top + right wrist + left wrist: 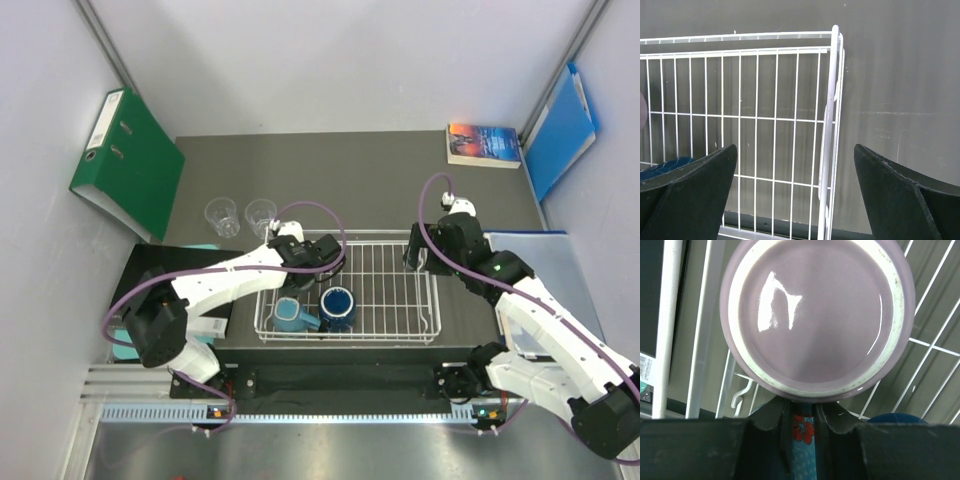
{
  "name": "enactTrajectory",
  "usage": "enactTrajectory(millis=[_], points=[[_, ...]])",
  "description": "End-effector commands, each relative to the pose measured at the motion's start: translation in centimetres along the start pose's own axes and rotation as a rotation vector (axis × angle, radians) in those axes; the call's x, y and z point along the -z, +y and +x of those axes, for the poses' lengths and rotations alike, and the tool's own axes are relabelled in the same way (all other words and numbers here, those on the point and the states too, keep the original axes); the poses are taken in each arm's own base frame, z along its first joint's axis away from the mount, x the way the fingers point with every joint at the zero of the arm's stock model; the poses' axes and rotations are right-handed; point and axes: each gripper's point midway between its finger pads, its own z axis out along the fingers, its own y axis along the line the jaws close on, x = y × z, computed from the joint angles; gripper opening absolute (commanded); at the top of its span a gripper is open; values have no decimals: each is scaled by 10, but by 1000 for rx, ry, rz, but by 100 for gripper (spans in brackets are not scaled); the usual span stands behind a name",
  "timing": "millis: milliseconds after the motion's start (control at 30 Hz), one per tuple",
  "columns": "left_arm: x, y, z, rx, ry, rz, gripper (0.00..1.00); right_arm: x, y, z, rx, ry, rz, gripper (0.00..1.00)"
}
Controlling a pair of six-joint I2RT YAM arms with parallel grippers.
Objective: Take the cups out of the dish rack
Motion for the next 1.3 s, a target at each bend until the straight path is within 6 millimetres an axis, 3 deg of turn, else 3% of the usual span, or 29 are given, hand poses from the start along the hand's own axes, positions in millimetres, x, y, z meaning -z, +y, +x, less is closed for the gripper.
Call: enactTrajectory(millis=[0, 333, 633, 867, 967, 1100, 1267], points=[[24, -6, -38, 17, -120, 46, 0, 7, 10, -17, 4, -47, -38, 100], [59, -35, -92, -30, -261, 118, 0, 11, 8, -19, 7, -59, -33, 100], [69, -51, -103, -41, -272, 161, 0, 11, 8, -20, 6, -67, -31, 100], [81, -69, -93, -21, -209, 311, 0, 13, 11, -24, -9, -79, -44, 100], [98, -78, -98, 13, -225, 428, 0, 20, 17, -34, -26, -114, -73, 100], [137, -83, -109, 84, -249, 629, 0, 35, 31, -52, -55, -176, -144, 100], [162, -86, -116, 147, -265, 810, 0, 53, 52, -70, -107, -224, -260, 100]])
